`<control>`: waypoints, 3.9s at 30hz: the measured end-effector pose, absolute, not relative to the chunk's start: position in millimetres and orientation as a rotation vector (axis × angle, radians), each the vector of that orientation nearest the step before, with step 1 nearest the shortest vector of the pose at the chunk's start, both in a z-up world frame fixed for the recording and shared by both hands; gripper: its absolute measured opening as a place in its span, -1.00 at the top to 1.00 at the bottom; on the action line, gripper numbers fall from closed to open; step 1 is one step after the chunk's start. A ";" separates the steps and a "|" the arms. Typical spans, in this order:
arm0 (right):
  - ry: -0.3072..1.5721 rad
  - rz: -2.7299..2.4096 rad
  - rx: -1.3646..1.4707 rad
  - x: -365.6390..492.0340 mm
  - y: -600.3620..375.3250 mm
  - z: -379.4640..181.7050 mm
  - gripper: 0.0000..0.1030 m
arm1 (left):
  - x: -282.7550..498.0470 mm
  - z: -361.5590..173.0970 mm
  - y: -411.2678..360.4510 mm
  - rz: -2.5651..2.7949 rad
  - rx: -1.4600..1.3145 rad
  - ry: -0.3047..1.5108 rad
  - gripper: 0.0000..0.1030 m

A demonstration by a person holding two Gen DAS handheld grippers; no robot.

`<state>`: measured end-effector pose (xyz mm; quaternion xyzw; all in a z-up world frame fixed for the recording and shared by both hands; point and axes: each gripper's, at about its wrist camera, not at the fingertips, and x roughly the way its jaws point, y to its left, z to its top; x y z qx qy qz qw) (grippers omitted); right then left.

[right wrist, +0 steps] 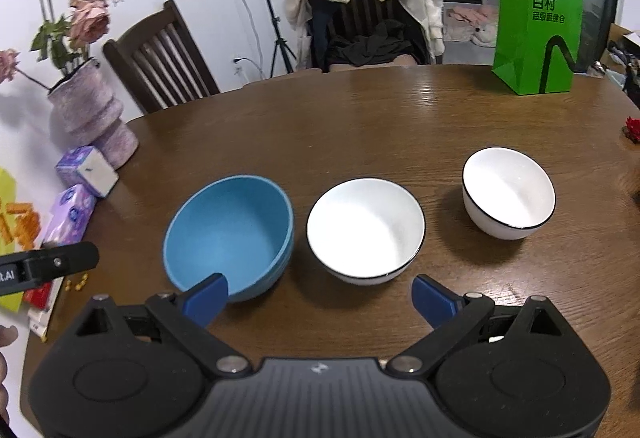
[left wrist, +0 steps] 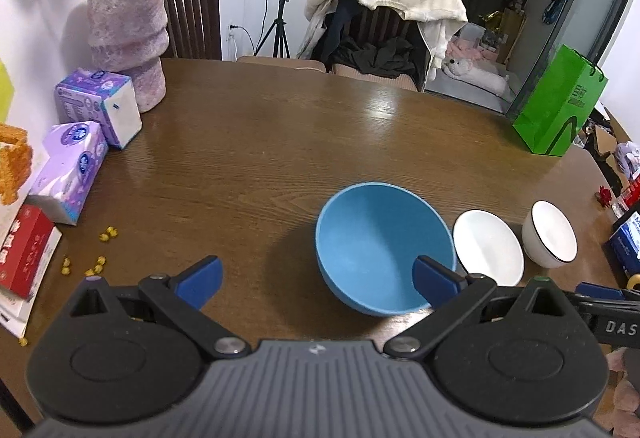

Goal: Organize plates and bowls
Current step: 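Close both grippers together on the rim of the blue bowl, then lift the gripped blue bowl up off the table with both grippers, then carry the blue bowl beside the plate stack and lower it with both grippers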

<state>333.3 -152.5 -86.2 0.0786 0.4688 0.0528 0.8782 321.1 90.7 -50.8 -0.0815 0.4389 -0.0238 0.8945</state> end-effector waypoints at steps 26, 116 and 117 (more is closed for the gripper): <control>1.116 0.033 0.152 389.0 -90.6 -137.0 -0.18 | 420.7 -128.9 95.6 -0.140 -0.119 1.073 -0.74; 1.220 0.393 -0.049 194.8 6.5 -105.2 0.73 | 138.3 -99.2 169.5 0.148 -0.285 1.123 0.84; 1.224 0.395 -0.053 194.4 10.2 -106.6 0.74 | 136.6 -101.0 173.3 0.152 -0.290 1.127 0.84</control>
